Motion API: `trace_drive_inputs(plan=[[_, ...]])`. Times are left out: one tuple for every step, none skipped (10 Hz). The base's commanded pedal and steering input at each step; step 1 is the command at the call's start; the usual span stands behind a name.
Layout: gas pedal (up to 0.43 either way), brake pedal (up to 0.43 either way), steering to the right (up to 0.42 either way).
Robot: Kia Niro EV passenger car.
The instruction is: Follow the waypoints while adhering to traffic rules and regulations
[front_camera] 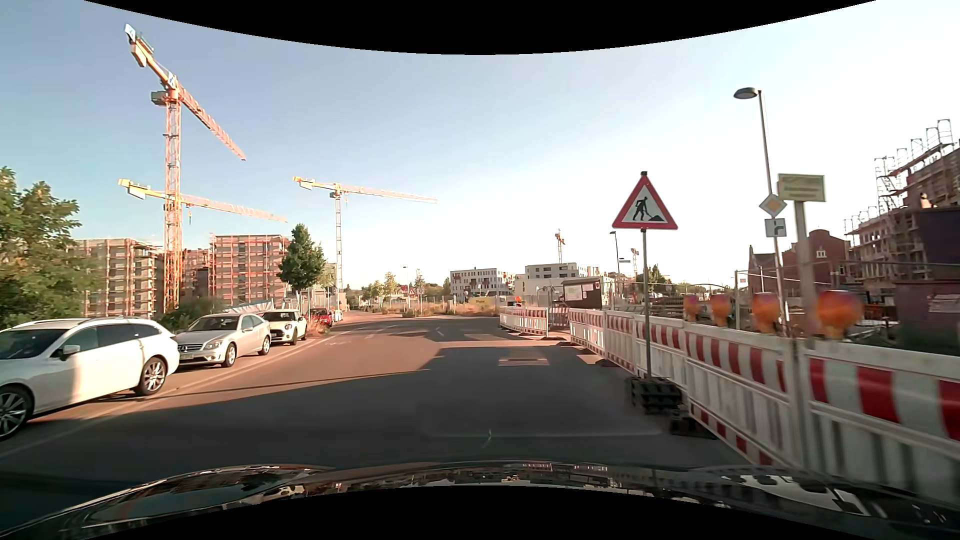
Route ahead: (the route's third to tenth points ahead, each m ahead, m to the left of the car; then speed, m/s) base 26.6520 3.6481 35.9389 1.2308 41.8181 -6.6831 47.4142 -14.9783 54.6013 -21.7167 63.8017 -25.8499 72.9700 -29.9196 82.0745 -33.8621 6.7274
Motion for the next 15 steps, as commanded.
trace_drive_inputs(plan=[[0.039,0.0,-0.037],[0.039,0.0,-0.036],[0.039,0.0,-0.036],[0.039,0.0,-0.036],[0.039,0.0,-0.036],[0.039,0.0,-0.036],[0.039,0.0,-0.036],[0.039,0.0,-0.035],[0.039,0.0,-0.035],[0.039,0.0,-0.035],[0.039,0.0,-0.035],[0.039,0.0,-0.035],[0.039,0.0,-0.035],[0.039,0.0,-0.034],[0.039,0.0,-0.034]])
